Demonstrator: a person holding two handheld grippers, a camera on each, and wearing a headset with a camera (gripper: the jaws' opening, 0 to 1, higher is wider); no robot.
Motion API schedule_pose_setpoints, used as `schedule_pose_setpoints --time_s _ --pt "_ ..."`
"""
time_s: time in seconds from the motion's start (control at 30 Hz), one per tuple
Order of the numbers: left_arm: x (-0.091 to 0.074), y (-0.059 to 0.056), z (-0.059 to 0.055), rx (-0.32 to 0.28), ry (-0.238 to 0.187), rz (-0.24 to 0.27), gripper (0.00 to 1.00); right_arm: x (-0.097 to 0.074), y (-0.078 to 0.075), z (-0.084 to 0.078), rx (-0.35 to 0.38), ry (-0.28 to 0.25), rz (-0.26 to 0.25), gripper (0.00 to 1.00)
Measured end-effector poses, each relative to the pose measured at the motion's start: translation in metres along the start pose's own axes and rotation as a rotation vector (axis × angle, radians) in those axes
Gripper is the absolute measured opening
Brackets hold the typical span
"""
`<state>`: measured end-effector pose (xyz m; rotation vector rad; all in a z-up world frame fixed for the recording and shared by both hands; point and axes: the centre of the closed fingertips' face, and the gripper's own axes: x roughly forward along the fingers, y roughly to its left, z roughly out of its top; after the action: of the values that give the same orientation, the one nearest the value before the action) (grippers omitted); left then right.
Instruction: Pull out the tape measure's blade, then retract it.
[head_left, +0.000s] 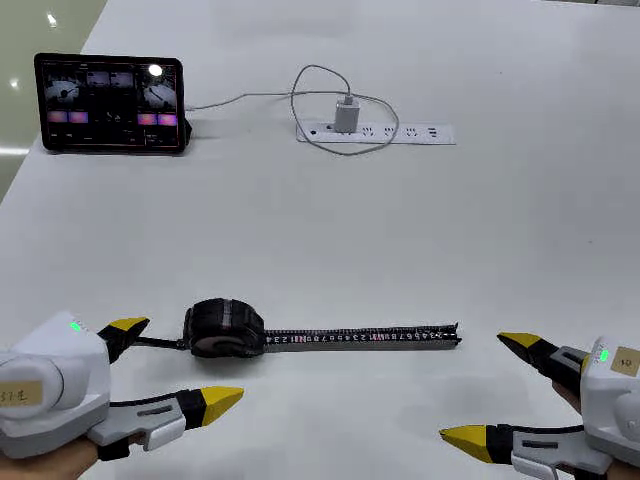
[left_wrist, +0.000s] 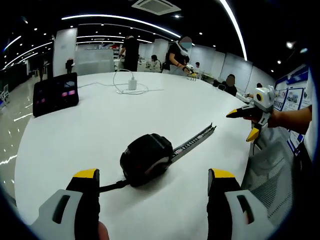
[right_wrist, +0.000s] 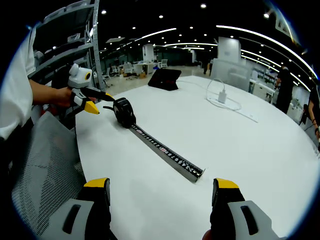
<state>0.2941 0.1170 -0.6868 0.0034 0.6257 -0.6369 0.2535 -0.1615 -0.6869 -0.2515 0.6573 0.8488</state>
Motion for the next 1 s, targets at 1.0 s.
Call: schedule_pose_setpoints --time_s 1.0 --pt "0.032 -0.009 -0.005 -0.171 -0.036 0.002 0.84 0.002 -0.007 -0.002 0.008 0.006 -0.002 0.79"
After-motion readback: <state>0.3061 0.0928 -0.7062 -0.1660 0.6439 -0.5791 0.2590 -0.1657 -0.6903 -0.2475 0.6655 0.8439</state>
